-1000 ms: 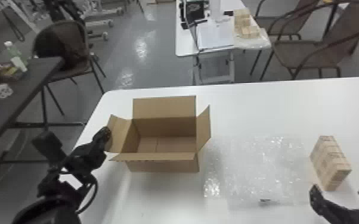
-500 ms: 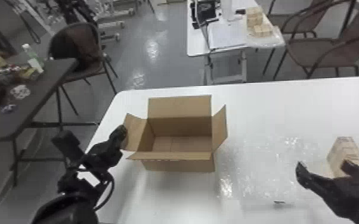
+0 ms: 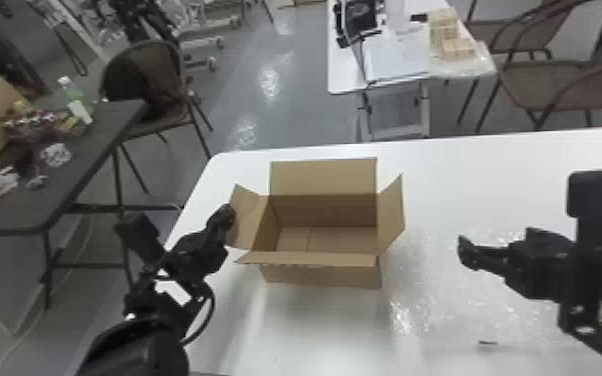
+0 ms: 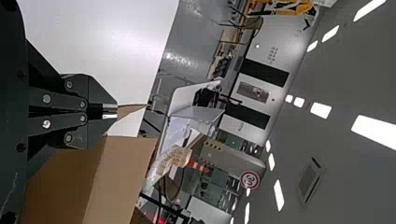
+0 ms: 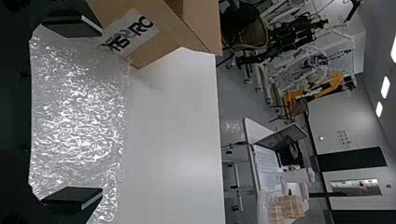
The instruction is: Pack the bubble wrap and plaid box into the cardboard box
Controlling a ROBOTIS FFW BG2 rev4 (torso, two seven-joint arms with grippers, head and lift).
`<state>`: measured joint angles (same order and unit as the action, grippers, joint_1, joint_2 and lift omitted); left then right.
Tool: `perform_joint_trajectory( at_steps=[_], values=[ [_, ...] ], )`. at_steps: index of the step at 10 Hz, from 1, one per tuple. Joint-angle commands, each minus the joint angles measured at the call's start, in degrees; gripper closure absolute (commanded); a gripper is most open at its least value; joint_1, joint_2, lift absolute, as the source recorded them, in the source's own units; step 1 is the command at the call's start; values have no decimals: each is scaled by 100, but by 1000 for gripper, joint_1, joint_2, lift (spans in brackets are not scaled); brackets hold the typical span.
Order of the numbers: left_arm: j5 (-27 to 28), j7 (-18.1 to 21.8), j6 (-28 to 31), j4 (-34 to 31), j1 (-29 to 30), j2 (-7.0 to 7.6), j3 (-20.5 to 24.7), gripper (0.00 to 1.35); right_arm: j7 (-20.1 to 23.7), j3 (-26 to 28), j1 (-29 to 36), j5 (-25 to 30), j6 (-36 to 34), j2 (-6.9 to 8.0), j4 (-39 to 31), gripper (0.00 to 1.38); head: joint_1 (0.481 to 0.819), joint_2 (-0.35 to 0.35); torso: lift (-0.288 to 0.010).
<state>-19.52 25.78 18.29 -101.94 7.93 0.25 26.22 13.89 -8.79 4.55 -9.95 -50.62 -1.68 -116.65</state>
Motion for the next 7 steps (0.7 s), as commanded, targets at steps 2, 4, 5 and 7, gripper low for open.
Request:
perform_joint_trajectory(
  at_steps=[2,4,5,7],
  values=[
    [-35,-38,-27,25,-46,89,-117,1211,0,-44,-789,195,-1696,63,-7,96,695,325,-119],
    [-26,-99,-53,34,-55,142,-170,1211,0,88,-1158,19,-2628,54,204,98,695,314,-119],
    [-17,-108,-18,34,-64,177,-170,1211,0,229,-1211,-280,-2760,45,424,96,695,309,-119],
    [-123,-99,96,25,-37,379,-143,1211,0,246,-1246,-306,-2857,27,626,96,695,313,-119]
  ],
)
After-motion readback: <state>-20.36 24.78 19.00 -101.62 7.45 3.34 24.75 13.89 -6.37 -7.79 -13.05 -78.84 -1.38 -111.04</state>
